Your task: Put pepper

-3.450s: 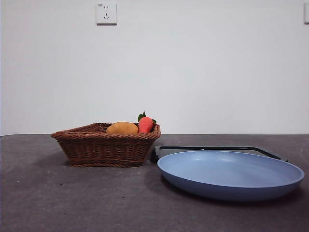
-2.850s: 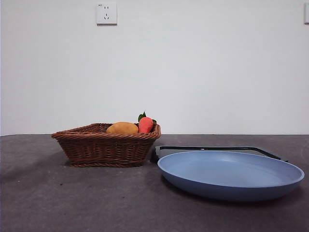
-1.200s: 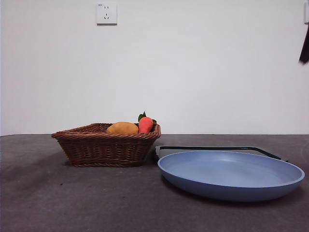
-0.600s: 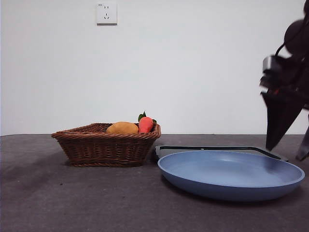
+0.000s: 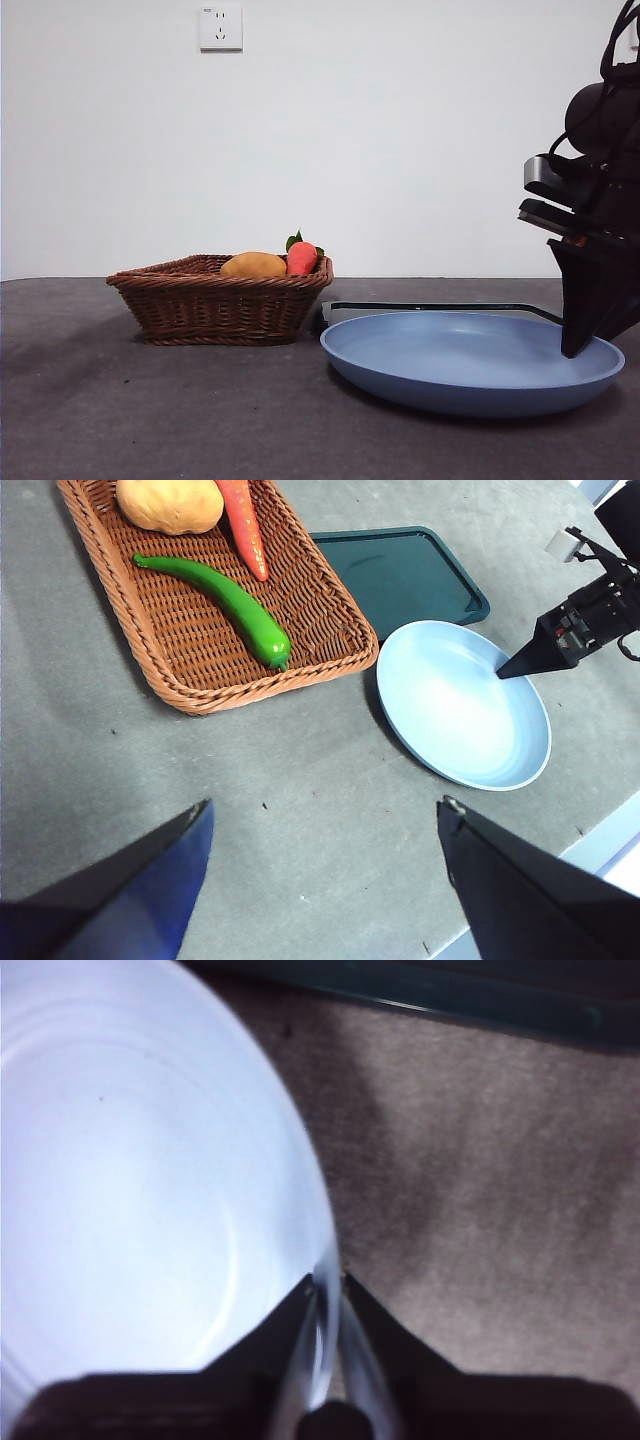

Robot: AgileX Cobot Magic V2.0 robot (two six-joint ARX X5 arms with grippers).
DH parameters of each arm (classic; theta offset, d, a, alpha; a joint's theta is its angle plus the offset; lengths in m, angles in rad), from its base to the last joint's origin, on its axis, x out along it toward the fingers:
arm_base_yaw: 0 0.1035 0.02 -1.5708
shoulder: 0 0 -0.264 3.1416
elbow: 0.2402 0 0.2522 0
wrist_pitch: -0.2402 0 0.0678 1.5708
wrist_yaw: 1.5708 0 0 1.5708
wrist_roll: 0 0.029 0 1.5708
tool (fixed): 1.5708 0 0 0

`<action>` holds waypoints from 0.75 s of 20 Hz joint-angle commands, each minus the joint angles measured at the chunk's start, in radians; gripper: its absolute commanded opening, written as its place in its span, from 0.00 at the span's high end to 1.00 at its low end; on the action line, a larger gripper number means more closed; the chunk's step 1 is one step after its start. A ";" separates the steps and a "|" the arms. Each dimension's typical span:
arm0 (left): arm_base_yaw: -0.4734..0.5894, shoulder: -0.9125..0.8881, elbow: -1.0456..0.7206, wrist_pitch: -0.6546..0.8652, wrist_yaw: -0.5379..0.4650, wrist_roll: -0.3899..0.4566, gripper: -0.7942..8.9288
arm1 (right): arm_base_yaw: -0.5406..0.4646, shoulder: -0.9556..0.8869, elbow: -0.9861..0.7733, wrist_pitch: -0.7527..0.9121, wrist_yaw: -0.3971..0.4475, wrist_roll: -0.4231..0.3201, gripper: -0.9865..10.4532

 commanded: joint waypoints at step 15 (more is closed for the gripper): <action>-0.324 0.433 0.228 0.234 -0.360 -0.183 0.52 | -0.056 -0.397 0.017 -0.132 -0.002 0.060 0.91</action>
